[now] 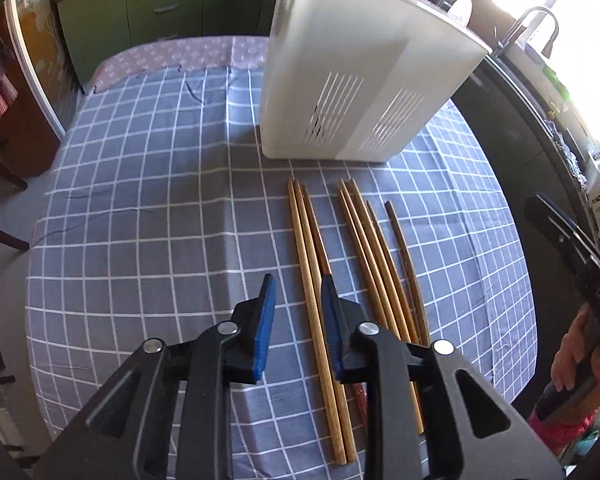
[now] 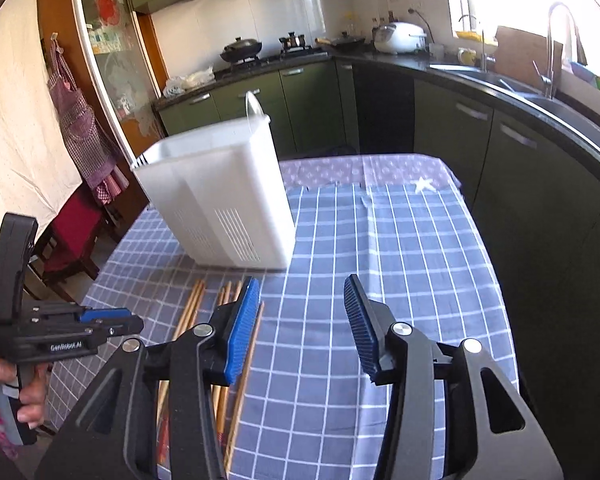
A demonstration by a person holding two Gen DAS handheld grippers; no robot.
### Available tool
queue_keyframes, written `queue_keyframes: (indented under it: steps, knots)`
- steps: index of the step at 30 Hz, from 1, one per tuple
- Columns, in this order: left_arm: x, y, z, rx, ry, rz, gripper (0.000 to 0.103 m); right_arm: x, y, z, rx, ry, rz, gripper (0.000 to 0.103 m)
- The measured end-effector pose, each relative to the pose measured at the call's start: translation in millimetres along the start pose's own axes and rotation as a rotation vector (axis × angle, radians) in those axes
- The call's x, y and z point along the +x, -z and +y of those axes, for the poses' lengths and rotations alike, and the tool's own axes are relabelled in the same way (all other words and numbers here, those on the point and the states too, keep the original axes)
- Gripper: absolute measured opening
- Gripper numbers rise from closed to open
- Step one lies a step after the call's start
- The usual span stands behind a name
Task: Organize utensils
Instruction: 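Grasp one wooden chopstick with the left tool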
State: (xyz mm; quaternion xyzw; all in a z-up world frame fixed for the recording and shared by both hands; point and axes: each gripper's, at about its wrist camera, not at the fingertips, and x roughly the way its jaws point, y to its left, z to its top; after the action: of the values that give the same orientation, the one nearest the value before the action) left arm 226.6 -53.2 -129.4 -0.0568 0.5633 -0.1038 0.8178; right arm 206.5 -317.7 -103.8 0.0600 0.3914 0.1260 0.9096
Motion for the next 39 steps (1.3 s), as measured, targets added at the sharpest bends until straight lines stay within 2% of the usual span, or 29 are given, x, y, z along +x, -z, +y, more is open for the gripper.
queue_keyframes:
  steps: [6, 16, 23, 25, 26, 32, 35, 39]
  knots:
    - [20, -7, -1, -0.020, -0.031, 0.040, 0.020, 19, 19, -6, 0.008, -0.026, 0.060, 0.045]
    - [38, -16, -6, 0.006, -0.102, 0.076, 0.020, 24, 23, -10, 0.030, -0.057, 0.083, 0.045]
    - [50, -17, -34, 0.047, -0.119, 0.092, 0.020, 24, 23, -13, 0.042, -0.057, 0.087, 0.045]
    - [54, -17, -38, 0.053, -0.134, 0.094, 0.010, 23, 24, -12, 0.037, -0.058, 0.089, 0.045]
    - [55, -17, -38, 0.050, -0.137, 0.096, 0.008, 23, 25, -11, 0.034, -0.058, 0.091, 0.045]
    - [52, -18, -30, 0.034, -0.118, 0.111, 0.007, 24, 25, -10, 0.032, -0.057, 0.100, 0.048]
    - [45, -18, -30, 0.028, -0.105, 0.078, 0.006, 25, 25, -7, 0.021, -0.055, 0.107, 0.048]
    - [18, -15, -29, 0.027, -0.098, -0.023, 0.006, 28, 25, -1, 0.004, -0.050, 0.119, 0.049]
